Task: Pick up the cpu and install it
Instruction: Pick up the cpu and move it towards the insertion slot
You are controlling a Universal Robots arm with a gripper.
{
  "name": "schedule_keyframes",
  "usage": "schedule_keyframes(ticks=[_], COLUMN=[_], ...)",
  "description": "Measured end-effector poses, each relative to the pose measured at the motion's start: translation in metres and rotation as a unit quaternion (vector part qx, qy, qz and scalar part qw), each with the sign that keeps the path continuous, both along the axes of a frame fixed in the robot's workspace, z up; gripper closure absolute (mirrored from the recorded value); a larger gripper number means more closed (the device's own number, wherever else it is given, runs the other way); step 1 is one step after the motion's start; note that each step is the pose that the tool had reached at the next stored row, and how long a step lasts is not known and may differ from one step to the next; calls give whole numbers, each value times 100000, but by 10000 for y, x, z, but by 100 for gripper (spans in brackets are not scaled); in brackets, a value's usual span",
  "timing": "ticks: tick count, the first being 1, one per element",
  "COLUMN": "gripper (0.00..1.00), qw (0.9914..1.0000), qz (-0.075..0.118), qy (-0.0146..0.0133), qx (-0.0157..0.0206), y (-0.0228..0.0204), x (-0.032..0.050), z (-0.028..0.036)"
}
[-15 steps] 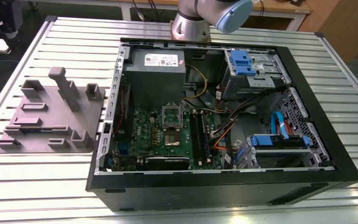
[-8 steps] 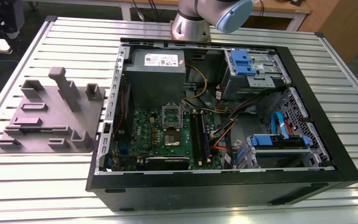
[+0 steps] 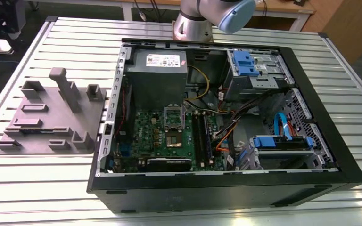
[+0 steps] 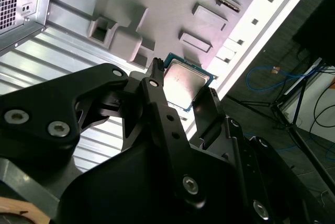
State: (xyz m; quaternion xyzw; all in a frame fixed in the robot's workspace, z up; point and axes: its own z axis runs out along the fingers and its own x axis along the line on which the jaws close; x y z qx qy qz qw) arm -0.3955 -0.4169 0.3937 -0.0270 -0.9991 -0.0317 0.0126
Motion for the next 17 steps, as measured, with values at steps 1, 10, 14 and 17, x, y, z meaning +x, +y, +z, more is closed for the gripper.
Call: schedule_keyframes(ticks=[1,10,14,17], gripper=[53,53,53,53], qw=[100000,100000,100000,100000], qz=[-1,0,0,1], qy=[0,0,3,4], qx=[-1,-2,-3,-2], y=[0,0,0,0], x=[2,30,44,54], z=[0,0,0,0])
